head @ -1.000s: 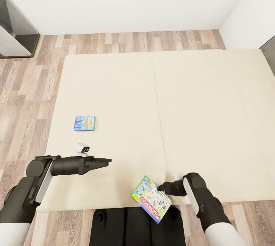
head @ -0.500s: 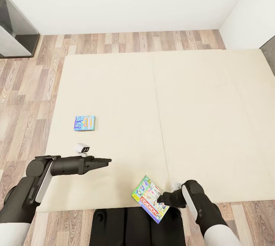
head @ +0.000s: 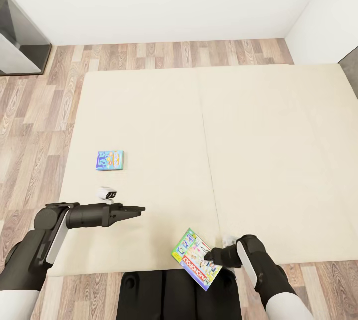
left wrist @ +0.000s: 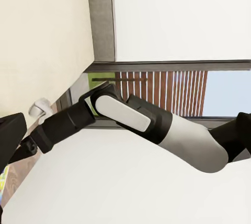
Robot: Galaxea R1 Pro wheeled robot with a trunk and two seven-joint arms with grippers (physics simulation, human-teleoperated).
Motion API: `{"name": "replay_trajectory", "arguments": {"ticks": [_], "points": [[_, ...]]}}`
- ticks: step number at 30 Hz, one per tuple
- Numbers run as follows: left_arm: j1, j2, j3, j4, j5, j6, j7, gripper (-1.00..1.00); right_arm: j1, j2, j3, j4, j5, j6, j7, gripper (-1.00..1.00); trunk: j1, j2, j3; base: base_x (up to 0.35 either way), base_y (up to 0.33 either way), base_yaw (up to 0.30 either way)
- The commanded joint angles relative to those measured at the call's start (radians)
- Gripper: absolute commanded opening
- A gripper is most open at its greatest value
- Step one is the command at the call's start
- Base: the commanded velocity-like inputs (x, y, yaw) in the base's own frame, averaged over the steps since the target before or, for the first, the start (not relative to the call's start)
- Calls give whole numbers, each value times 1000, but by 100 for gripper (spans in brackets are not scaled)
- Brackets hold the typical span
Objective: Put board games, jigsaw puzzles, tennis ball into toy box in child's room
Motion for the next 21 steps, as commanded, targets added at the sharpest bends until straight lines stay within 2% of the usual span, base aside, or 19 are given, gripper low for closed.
{"name": "replay_trajectory", "arguments": {"ticks": [1,5,13,21], "points": [[0,0,0,0,0,11,-3,100,0,1,-4,-1,-4,-8,-2,100,1,-2,-1,0,0,0],[0,0,0,0,0,11,-3,100,0,1,-4,10,-2,-43,-2,100,1,-2,-1,0,0,0],[0,0,0,0,0,11,-3,100,-7,1,-5,153,-3,-68,-2,100,1,-2,-1,0,0,0],[0,0,0,0,0,11,-3,100,-11,2,-5,175,-3,-72,-2,100,1,-2,-1,0,0,0]]}}
